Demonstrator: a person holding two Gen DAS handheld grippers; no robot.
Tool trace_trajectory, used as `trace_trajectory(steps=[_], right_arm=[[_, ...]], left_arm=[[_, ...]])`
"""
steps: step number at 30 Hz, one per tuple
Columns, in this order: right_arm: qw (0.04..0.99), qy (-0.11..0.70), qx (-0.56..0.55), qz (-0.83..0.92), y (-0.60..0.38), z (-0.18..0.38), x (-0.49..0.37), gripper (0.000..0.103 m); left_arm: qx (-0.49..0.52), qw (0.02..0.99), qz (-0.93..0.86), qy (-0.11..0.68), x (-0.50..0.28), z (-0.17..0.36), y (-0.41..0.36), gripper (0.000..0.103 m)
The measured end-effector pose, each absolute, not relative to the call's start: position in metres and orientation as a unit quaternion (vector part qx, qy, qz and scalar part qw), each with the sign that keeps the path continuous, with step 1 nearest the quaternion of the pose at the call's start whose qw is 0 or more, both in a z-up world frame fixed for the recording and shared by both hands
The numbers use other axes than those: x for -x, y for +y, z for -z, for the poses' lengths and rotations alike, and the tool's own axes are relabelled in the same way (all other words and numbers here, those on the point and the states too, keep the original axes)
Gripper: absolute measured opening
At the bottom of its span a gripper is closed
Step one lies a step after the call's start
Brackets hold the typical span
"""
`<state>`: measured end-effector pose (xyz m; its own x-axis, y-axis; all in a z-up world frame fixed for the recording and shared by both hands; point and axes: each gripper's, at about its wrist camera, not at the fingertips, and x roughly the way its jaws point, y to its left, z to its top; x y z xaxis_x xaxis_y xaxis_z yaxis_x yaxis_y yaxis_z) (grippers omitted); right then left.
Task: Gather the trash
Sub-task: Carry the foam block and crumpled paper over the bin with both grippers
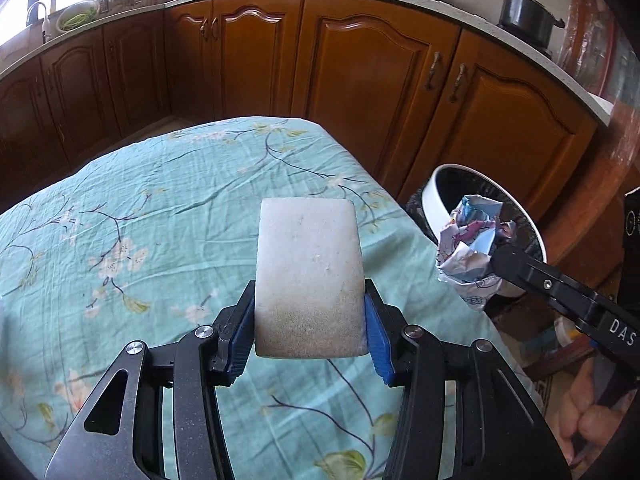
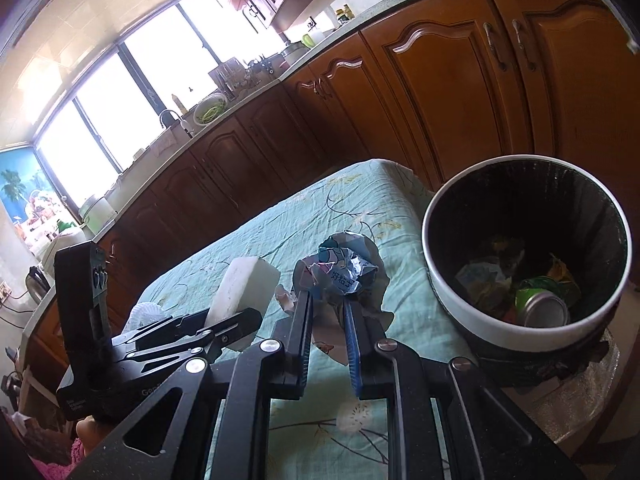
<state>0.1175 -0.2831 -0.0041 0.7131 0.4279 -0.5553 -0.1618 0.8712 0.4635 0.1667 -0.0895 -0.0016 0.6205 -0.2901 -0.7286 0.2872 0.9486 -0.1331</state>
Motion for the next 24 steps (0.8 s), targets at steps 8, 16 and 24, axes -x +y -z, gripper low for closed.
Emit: trace_trajectory(steps=[8, 16, 24], right_arm=[[0.910, 0.332, -0.204, -0.143, -0.308, 0.005, -0.094, 0.016], [0.916, 0.320, -0.213, -0.116, -0.339, 0.001, -0.085, 0.016], [0.920, 0.312, -0.218, -0.093, -0.369, -0.003, -0.082, 0.016]], left_arm=[[-0.019, 0.895, 0.186, 0.406, -0.144, 0.003, -0.121, 0.048], [-0.032, 0.891, 0.199, 0.407, -0.140, 0.002, -0.143, 0.048], [-0.043, 0.888, 0.217, 0.404, -0.144, -0.005, -0.172, 0.048]])
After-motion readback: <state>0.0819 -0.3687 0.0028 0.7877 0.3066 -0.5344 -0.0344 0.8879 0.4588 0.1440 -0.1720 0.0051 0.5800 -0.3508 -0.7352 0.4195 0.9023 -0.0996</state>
